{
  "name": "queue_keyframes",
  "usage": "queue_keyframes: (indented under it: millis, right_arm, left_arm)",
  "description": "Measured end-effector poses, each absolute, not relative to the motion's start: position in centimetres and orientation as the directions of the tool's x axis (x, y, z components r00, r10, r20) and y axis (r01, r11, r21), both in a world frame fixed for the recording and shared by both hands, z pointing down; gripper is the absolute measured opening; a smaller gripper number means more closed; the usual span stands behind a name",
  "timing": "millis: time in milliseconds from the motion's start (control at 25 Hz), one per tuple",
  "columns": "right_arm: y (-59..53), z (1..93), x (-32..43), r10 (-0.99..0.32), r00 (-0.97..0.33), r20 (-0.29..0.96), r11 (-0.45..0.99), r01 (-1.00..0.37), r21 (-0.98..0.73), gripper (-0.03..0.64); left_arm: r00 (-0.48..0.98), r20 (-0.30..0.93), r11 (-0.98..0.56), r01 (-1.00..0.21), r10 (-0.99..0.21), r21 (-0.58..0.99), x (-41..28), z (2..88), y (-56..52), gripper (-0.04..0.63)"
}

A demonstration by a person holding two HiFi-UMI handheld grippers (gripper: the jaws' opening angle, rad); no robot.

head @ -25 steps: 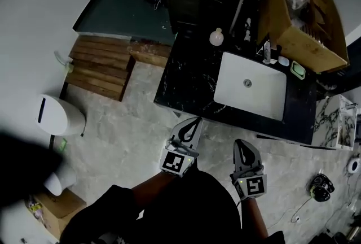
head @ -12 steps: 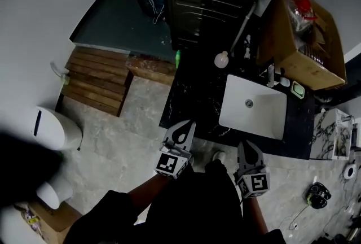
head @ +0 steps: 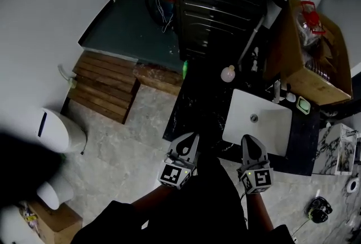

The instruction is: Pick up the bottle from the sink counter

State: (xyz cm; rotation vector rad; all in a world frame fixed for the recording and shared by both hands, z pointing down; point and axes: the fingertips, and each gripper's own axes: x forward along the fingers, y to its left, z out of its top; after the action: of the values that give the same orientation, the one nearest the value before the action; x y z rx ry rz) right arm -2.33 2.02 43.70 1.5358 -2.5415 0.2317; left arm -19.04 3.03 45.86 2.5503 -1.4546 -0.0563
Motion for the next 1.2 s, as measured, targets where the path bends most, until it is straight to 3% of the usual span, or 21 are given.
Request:
queue_keyframes:
  millis: [560,1200]
  right_arm:
    - [-11.5,44.9,-0.1,-0.849,-0.497,0.181,0.496,-0.867,-0.057,0.040]
    - [-17.9,50.0,2.0,-0.798,-0.545,0.257,0.531,-0.838,-0.127,0.040]
  left_arm:
    - [0.510,0.142,-0.488,-0.858,-0.849,0.161,-13.1,48.1,-10.8,0.003]
    - [0.552,0.201,-0.549,-0.832,-0.809,0.075,-7.8,52.1,-23.8,0.003]
